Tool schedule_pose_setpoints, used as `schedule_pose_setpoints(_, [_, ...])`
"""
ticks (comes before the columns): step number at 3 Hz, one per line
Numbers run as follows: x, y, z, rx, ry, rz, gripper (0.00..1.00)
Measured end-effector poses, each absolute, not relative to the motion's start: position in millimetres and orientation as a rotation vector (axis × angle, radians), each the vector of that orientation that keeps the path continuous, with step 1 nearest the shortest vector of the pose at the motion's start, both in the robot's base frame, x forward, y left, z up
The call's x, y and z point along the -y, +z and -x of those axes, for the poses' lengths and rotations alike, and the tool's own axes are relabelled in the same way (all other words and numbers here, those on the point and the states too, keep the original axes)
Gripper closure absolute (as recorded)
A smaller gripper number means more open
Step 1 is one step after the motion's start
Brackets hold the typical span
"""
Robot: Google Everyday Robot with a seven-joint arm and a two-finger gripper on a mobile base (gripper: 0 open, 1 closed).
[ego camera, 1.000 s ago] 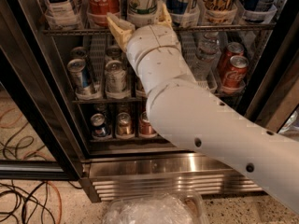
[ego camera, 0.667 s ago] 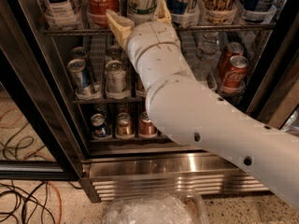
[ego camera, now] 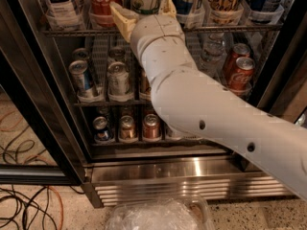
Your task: Pick 7up can from top shelf of fridge
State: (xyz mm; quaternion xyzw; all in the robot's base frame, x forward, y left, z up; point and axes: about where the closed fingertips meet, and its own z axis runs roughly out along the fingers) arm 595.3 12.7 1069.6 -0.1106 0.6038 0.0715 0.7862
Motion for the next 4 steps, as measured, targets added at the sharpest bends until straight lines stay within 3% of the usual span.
schedule_pose_setpoints(3, [-3.6, 1076.7, -652.5, -1.309, 0.183, 0.197, 0.30])
schedule_pose_setpoints(4, [-3.0, 1074.4, -658.7, -1.316, 0.183, 0.194, 0.48])
